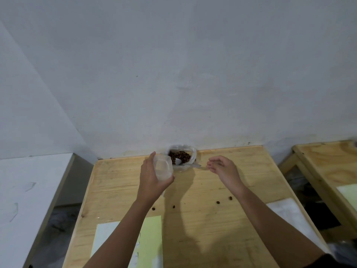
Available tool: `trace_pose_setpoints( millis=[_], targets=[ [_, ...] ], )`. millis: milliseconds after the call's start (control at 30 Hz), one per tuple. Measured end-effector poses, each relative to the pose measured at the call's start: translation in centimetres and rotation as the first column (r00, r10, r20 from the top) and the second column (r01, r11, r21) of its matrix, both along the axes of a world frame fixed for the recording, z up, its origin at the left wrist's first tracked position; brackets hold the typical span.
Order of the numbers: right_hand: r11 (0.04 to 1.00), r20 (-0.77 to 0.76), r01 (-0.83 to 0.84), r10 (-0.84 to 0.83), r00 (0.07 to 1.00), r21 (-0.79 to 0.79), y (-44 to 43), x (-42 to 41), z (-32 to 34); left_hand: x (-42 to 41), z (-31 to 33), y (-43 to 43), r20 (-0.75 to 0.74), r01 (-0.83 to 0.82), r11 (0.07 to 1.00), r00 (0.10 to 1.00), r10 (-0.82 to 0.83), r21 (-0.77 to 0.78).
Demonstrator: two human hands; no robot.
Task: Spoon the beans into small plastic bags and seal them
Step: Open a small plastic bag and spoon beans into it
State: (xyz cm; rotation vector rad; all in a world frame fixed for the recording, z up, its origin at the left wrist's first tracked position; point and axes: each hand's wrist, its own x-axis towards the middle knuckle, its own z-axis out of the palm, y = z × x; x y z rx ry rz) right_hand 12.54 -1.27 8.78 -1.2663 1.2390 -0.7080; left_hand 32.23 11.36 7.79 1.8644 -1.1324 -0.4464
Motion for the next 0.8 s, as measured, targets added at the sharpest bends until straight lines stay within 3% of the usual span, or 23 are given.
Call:
trace_pose_setpoints(
  millis=[133, 233, 500, 567, 667, 800],
  targets=[
    [0.969, -0.051, -0.225, 0.221, 0.974, -0.1, 1.5, 1.1, 3.2, -1.7, 0.3, -1.5, 0.053, 0.058, 0.998, 0.997, -0.059, 0.013],
    [0.887, -0.22, -0.425, 0.385, 0.896, -0.18, 2.7, 2.0, 4.8, -2.7, 0.5, -2.5, 0.094, 0.111, 0.994, 0.989, -0.111, 0.004],
    [0.786, -0.538, -0.56, 0.363, 0.761, -0.263, 3.7, 3.8, 5.5, -3.4, 1.3, -2.3, 0.041, 0.195, 0.981, 0.98, -0.194, -0.022],
    [0.798, -0.544, -0.533, 0.325, 0.773, -0.282, 3.3, 4.0, 5.8, -2.8, 1.7, -1.9, 0.022, 0.221, 0.975, 0.975, -0.22, -0.035],
    [0.811, -0.5, -0.484, 0.284, 0.818, -0.33, 2.4, 3.8, 6.3, -1.2, 2.4, -1.2, -0.159, 0.198, 0.979, 0.967, -0.202, -0.038],
    [0.858, -0.29, -0.353, 0.254, 0.923, -0.373, 1.9, 4.1, 6.9, 0.5, 3.3, -1.1, -0.288, 0.088, 0.981, 0.948, -0.136, -0.172]
  ],
)
